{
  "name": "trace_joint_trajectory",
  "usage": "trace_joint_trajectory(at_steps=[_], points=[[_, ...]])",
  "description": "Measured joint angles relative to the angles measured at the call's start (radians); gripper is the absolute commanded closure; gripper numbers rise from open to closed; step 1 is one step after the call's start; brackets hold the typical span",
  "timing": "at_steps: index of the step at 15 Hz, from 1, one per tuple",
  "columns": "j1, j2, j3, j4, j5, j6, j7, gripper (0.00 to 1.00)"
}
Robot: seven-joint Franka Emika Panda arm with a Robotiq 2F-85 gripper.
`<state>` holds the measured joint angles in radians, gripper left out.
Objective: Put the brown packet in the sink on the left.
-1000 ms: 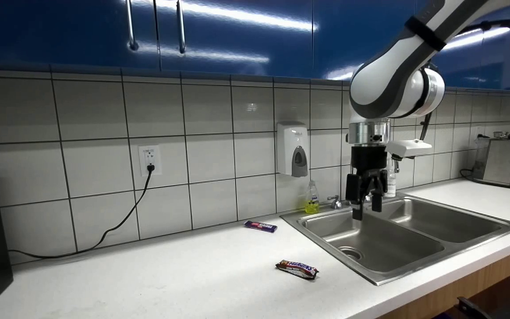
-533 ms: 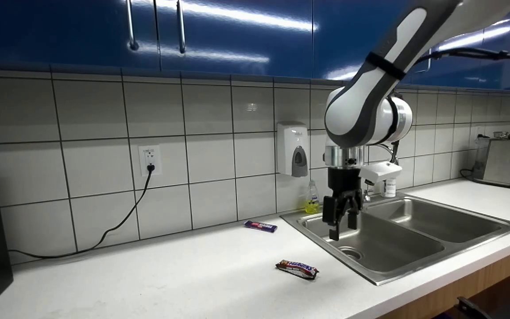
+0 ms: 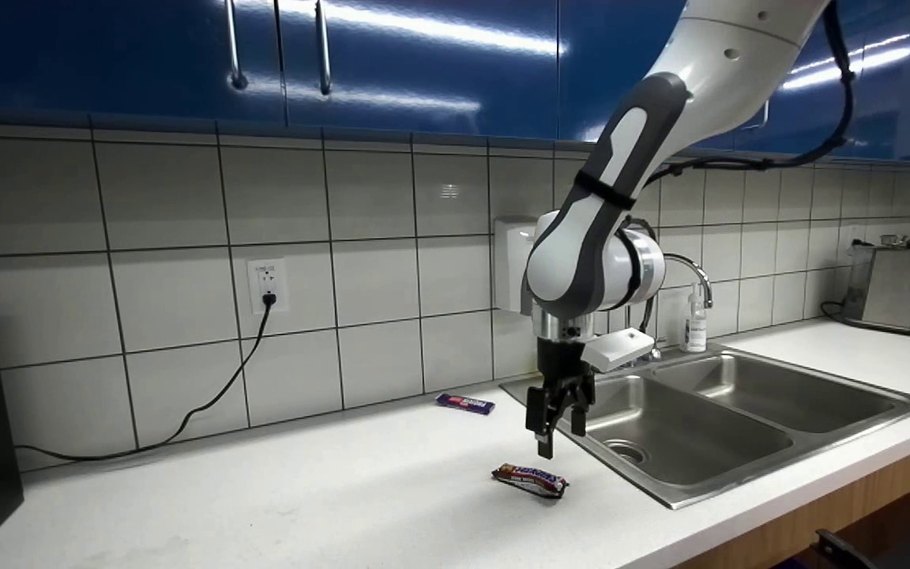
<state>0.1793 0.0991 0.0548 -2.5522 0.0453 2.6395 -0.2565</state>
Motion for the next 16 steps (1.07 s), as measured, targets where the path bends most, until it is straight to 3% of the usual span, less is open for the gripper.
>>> trace_joint_trajectory(at_steps=[7, 16], points=[[-0.004, 0.212, 0.004, 0.161, -0.013, 0.037, 0.021, 0.0], [-0.007, 0.334, 0.003, 0.254, -0.074, 0.036, 0.024, 0.0]])
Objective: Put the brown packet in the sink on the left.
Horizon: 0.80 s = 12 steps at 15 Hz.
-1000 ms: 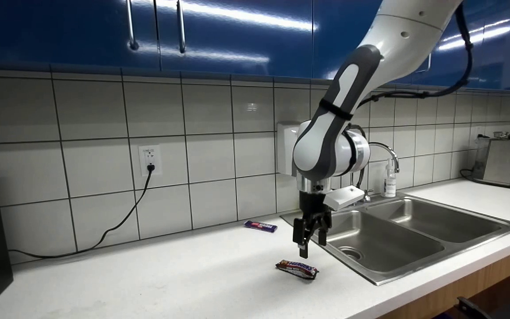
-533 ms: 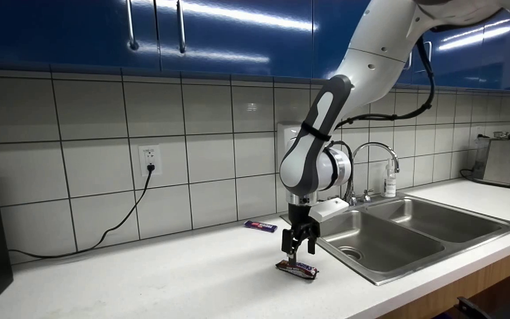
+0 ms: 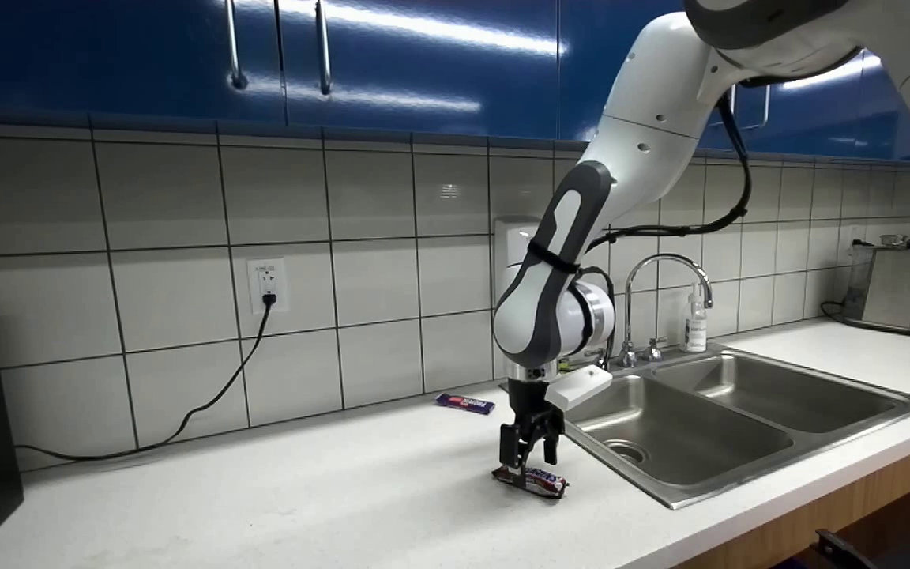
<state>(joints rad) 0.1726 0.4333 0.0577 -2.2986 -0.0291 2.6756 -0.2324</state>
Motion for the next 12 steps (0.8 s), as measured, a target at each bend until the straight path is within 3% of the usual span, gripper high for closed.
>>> trace_joint_trajectory(at_steps=[3, 4, 6, 12], points=[[-0.003, 0.017, -0.001, 0.011, -0.024, 0.0, 0.0, 0.03], [-0.004, 0.021, -0.001, 0.013, -0.026, 0.0, 0.0, 0.28], [-0.006, 0.026, -0.001, 0.018, -0.029, -0.001, 0.0, 0.32], [-0.014, 0.039, -0.001, 0.032, -0.03, -0.002, 0.0, 0.79]])
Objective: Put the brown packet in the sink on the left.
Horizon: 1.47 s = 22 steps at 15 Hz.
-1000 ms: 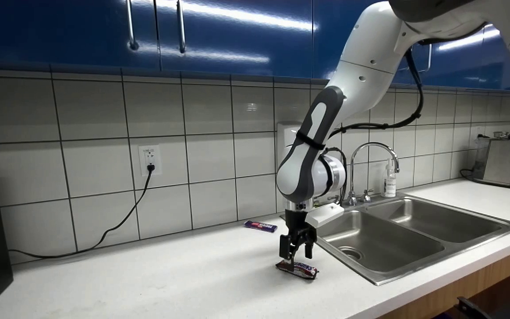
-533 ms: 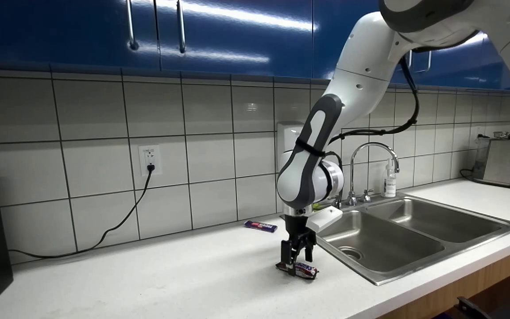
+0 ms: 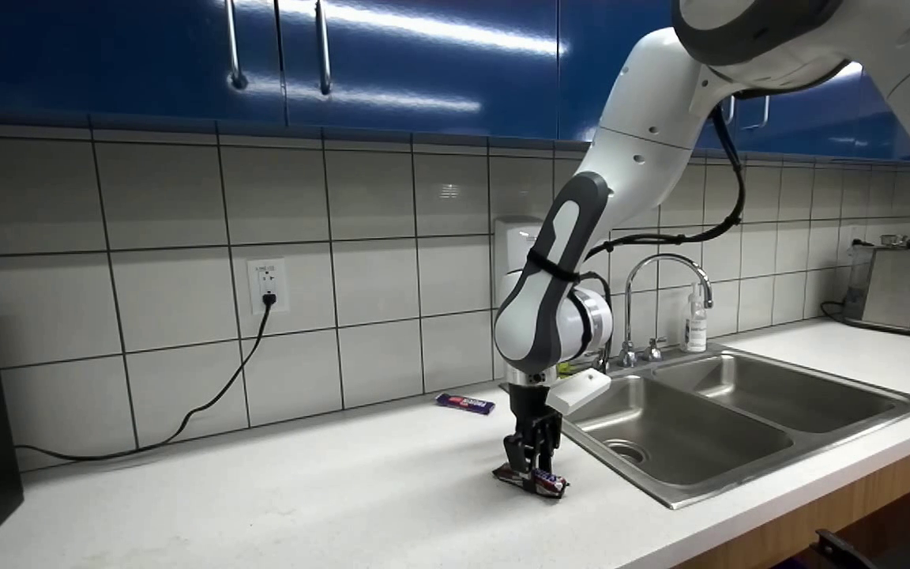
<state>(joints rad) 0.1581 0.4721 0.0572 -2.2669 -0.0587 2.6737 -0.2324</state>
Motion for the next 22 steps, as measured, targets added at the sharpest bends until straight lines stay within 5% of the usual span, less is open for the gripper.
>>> trace_joint_trajectory(at_steps=[3, 22], points=[[-0.009, 0.001, -0.001, 0.007, 0.0, -0.001, 0.0, 1.0], [-0.064, -0.129, 0.012, 0.014, 0.075, -0.064, 0.038, 0.96]])
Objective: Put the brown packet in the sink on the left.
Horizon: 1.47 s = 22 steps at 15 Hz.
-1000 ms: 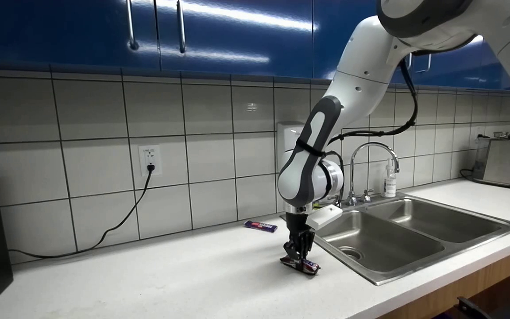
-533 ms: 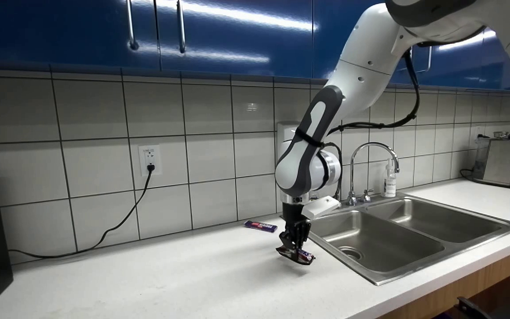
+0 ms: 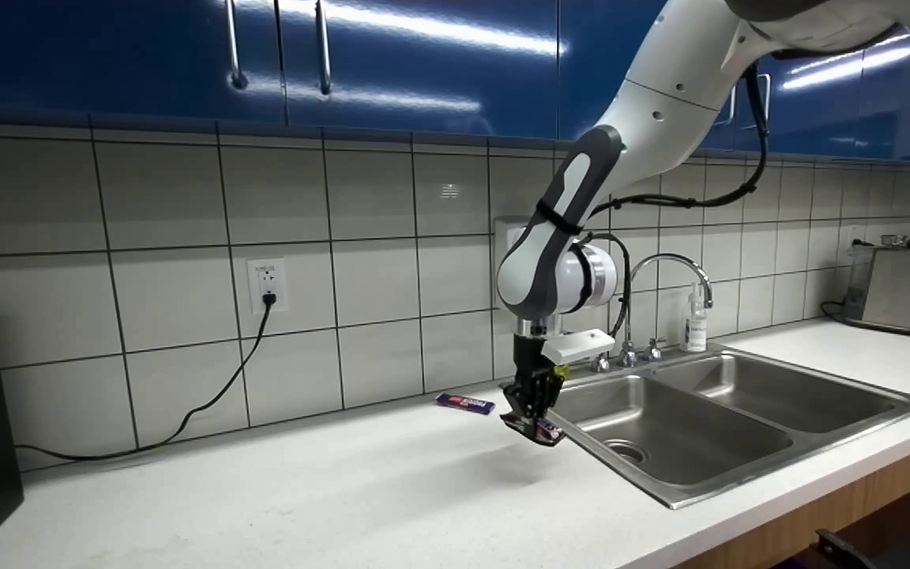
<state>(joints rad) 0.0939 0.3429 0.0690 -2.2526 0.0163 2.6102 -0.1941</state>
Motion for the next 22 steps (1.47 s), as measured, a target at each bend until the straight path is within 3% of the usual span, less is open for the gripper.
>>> trace_joint_trajectory(at_steps=[6, 11, 22], points=[[-0.131, -0.011, -0.022, 0.0, 0.102, 0.003, 0.0, 0.96], [-0.23, -0.011, -0.077, 0.003, 0.163, 0.019, -0.001, 0.96], [-0.372, 0.107, -0.133, 0.078, 0.279, 0.104, 0.0, 0.96]])
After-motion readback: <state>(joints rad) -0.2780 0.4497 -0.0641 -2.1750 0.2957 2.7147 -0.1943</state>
